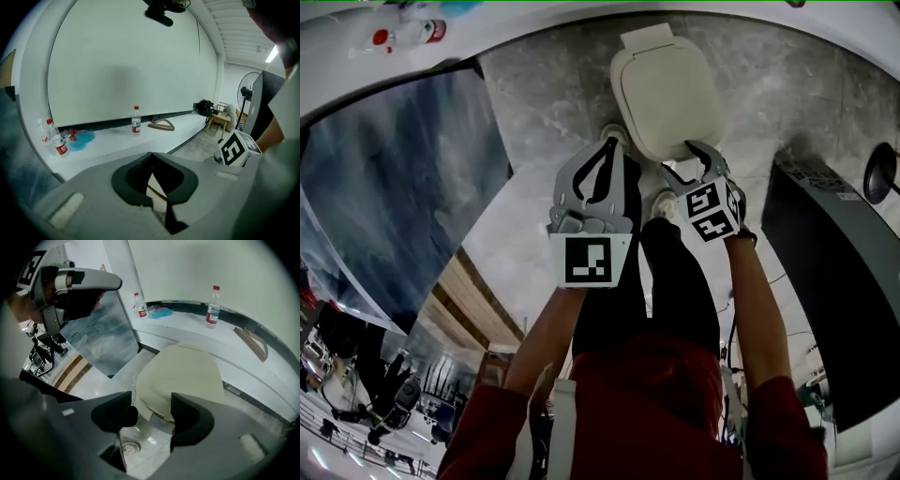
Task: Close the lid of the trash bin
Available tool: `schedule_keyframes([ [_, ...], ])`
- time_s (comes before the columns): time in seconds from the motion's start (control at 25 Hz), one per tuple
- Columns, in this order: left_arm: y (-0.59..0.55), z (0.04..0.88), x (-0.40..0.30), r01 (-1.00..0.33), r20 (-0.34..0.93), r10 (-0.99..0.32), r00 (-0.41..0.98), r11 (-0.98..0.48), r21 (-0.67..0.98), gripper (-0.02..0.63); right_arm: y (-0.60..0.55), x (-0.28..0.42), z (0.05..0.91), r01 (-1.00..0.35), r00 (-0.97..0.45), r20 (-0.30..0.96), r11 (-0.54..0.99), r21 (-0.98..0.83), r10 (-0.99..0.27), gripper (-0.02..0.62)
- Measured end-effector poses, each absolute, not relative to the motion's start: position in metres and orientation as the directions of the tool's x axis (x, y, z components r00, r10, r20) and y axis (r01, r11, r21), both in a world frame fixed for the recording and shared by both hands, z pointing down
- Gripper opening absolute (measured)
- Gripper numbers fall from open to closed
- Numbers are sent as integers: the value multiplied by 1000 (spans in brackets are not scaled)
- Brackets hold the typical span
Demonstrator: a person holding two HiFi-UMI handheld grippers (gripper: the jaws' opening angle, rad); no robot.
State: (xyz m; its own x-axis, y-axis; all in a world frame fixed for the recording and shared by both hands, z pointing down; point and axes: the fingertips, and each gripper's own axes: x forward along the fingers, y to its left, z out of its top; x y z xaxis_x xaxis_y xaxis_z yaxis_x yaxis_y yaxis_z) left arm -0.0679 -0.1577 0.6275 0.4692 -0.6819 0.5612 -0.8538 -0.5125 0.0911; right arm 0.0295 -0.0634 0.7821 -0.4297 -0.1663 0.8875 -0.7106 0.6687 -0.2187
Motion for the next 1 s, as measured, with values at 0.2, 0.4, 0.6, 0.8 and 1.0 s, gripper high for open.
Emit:
schedule_keyframes([
  [0.2,-158,659,-57,-851,574,-671,469,-518,88,-5,-51,33,812,-693,-444,886,678,-246,-132,259],
  [0.4,-149,680,-54,-850,594,-656,466,-519,93,-5,-49,36,831,-693,-446,885,677,-246,-136,259],
  [0.6,-138,692,-53,-845,608,-643,466,-527,90,-5,-47,38,837,-691,-446,884,683,-238,-142,258],
  [0.8,-134,698,-53,-848,613,-639,465,-521,101,-5,-47,38,843,-697,-443,886,675,-242,-139,252],
  [1.0,-133,700,-54,-840,612,-631,478,-531,108,-5,-45,36,848,-707,-426,893,669,-230,-143,250],
])
